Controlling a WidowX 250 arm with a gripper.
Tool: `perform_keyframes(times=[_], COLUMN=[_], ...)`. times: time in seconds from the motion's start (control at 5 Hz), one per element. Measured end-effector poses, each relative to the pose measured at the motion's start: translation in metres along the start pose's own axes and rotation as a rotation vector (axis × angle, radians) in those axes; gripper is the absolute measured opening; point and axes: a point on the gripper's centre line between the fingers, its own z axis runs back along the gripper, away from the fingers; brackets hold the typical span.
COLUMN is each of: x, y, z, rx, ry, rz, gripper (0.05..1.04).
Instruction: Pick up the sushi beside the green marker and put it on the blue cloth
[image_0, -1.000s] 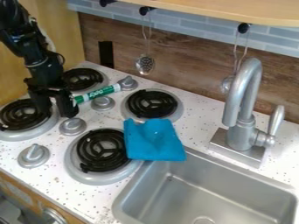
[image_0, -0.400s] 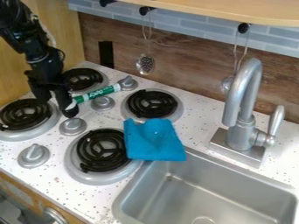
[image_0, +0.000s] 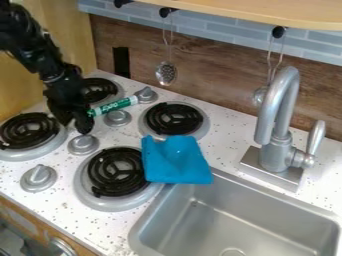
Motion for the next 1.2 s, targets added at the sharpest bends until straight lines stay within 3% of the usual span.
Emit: perform_keyframes(times=[0.2, 0.4, 0.6, 0.8, 1.0, 1.2], x=[0.008, 0.011, 0.016, 0.016, 0.014, 0.002], y=[-0.006, -0.007, -0.005, -0.007, -0.006, -0.003], z=[-0.002, -0.009, -0.011, -0.011, -0.011, -0.007], rx=[-0.044, -0.065, -0.059, -0.063, -0.063, -0.015], ry=[-0.053, -0.072, -0.104, -0.101, -0.094, -0.036], rz=[-0.032, -0.054, -0.064, -0.073, -0.075, -0.045], gripper=[1.001, 0.967, 0.73, 0.621, 0.598, 0.598])
